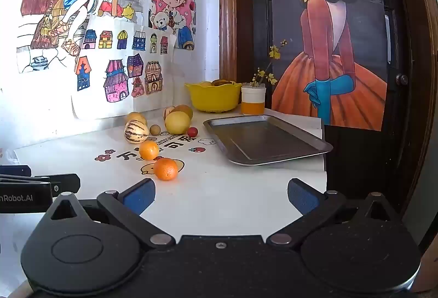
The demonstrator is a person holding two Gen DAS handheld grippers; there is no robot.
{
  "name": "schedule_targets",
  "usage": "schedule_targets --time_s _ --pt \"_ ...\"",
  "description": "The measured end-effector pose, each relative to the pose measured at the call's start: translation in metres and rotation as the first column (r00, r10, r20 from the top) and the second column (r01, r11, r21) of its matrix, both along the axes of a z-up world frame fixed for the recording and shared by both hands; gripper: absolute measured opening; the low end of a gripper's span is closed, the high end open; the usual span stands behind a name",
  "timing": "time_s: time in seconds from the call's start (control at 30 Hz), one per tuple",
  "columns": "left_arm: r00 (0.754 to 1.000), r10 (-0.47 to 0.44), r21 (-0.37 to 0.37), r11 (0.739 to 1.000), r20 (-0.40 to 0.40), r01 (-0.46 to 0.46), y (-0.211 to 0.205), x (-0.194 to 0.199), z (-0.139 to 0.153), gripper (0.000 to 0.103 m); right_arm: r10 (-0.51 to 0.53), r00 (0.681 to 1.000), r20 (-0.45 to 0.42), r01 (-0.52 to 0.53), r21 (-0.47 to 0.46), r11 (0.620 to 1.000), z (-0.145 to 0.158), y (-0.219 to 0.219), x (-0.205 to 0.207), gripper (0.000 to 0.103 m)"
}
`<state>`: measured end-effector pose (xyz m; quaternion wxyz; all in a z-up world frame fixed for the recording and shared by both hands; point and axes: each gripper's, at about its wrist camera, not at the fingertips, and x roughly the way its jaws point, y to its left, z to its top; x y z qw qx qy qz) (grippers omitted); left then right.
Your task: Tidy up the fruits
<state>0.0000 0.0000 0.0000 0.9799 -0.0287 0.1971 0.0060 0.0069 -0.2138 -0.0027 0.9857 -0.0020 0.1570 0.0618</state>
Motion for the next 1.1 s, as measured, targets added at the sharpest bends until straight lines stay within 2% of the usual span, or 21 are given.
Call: schedule_targets --time_s 1.1 --pt "1.000 0.000 -0.011 1.000 -0.007 0.000 0.0002 0.0001 0.0002 0.103 0.001 1.000 -0.003 -0.001 -0.001 1.000 -0.0007 0.0013 -0.0008 0.103"
